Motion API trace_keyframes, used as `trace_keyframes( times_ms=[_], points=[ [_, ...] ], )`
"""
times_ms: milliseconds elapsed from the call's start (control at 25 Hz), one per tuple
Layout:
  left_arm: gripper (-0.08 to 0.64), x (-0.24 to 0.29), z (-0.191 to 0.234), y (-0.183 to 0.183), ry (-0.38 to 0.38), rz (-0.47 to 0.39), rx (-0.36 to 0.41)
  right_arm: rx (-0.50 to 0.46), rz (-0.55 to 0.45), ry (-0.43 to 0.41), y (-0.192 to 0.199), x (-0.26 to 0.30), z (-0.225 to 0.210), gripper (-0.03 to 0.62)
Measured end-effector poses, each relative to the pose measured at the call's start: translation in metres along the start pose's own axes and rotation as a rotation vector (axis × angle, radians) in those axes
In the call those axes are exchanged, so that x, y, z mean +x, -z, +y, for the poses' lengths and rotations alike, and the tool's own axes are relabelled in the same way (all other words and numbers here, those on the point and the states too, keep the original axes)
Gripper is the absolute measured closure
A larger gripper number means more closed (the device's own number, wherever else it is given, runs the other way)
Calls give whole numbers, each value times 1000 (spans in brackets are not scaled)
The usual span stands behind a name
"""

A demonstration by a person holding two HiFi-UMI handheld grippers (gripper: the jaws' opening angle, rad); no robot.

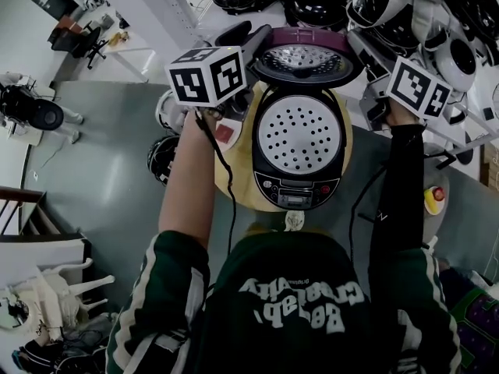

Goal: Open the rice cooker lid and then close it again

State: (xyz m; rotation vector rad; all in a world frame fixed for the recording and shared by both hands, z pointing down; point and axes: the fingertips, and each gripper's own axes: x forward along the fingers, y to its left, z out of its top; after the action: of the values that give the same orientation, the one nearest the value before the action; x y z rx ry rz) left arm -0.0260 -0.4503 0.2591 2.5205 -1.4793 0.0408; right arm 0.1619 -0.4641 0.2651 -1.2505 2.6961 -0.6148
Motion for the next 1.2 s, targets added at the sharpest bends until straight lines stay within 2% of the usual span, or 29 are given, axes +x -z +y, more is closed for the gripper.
trace_keyframes(
  times_ms=[360,600,640,720,840,1000,1200],
  points=[
    [422,-42,-29,22,88,41,37,-41,24,36,27,-40,27,451],
    [423,-70,-48,49,147,73,24,-119,33,39,55,-72,47,477],
    [422,-75,-50,54,149,80,30,-143,46,37,61,-76,51,426],
    [422,-84,-56,62,146,97,51,-210,83,52,73,-81,59,393],
    [430,-93,-63,73,145,121,78,-279,137,79,89,-88,66,385],
    [431,-104,-70,87,157,139,72,-332,174,73,105,-96,77,382],
    [431,-115,-79,111,186,174,59,-303,182,63,127,-109,79,385]
  ],
)
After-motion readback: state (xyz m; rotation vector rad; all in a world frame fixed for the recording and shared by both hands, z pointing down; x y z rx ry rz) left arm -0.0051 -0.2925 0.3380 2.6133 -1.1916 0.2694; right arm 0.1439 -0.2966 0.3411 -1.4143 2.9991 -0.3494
